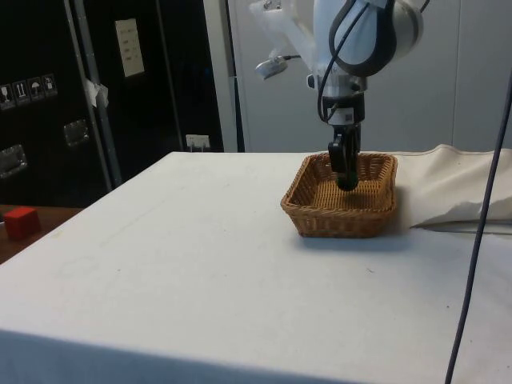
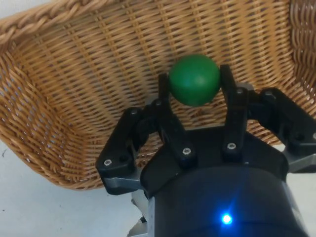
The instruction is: Pick up the ball and place it into the basket.
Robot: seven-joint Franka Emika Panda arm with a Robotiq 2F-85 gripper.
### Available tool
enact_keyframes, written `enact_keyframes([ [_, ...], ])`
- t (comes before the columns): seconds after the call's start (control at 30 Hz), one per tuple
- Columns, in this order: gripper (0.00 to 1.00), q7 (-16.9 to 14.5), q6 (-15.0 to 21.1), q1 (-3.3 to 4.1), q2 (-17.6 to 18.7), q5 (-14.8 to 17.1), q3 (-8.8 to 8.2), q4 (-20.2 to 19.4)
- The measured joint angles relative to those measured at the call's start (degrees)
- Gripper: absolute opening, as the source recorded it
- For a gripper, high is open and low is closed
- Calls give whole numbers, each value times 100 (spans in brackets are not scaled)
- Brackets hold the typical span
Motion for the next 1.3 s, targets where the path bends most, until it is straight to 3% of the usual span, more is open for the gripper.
enact_keyframes([
  [0.03,20,0,0,0,0,0,0,0],
  [0.07,20,0,0,0,0,0,0,0],
  [0.23,63,6,-6,0,0,0,0,0],
  [0.33,98,6,-6,0,0,0,0,0],
  [0.73,100,6,-23,0,-40,0,-11,29],
  [1.03,100,23,-281,0,-447,-69,-52,63],
  [1.3,100,149,-647,6,-733,-155,132,258],
])
